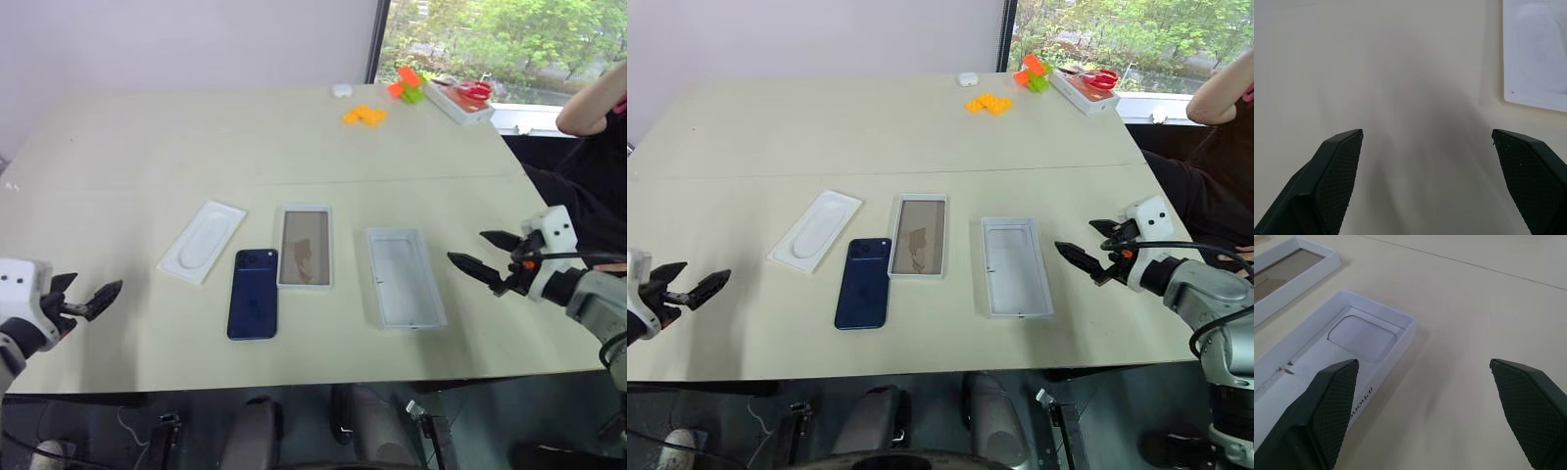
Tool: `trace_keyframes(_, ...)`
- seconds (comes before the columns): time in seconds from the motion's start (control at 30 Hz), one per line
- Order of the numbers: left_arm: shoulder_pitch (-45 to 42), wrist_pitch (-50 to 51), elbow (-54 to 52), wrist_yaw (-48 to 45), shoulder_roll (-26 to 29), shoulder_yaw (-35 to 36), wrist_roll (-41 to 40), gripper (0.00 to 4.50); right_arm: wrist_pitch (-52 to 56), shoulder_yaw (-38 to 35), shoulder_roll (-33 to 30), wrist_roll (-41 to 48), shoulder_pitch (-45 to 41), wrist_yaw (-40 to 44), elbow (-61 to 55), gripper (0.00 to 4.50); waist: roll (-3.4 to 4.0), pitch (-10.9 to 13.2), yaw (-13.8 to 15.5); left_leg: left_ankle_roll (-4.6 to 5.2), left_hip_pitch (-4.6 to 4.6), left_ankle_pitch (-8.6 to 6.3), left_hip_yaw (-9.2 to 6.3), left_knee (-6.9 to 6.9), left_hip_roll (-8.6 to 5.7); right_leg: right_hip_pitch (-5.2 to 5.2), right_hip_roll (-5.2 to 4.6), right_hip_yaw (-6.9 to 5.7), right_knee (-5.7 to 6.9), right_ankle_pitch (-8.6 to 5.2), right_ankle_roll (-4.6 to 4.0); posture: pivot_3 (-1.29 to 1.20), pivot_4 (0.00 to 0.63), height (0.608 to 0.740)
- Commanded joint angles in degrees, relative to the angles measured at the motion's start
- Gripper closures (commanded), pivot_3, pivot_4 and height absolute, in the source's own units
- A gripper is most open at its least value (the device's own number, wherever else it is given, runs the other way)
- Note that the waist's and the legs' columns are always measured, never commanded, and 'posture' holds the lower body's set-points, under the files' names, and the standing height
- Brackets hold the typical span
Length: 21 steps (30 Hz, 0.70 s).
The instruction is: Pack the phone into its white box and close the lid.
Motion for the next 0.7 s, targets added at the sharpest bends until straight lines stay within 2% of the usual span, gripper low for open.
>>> trace_keyframes(0.03, -0.5, 0.2, -2.4, 1.1, -0.1, 1.8, -1.1, 0.06, -2.0, 0.1, -0.2, -0.6, -1.5, 0.7, 0.6, 0.01, 0.0, 0.0, -0.1, 0.0, -0.01, 0.0, 0.0, 0.0, 0.0, 0.0, 0.0, 0.0, 0.0, 0.0, 0.0, 0.0, 0.15, 0.739)
trace_keyframes(0.43, -0.2, 2.6, -6.2, 4.9, -2.8, 2.9, -3.8, 0.06, -3.4, 3.2, 0.5, -1.4, -6.2, 0.5, 2.3, 0.01, 0.0, 0.0, -0.2, 0.0, -0.01, 0.0, 0.04, 0.0, 0.0, 0.0, 0.03, 0.05, 0.03, 0.02, -0.01, 0.0, 0.15, 0.739)
trace_keyframes(0.7, -1.0, 4.0, -10.4, 7.7, -5.9, 0.4, -5.4, 0.06, -4.5, 5.2, 2.5, -2.8, -8.0, -0.9, 2.0, 0.01, -0.01, 0.0, -0.3, 0.0, -0.03, 0.0, 0.06, 0.01, -0.01, 0.02, 0.02, 0.08, 0.04, 0.02, 0.0, 0.0, 0.15, 0.739)
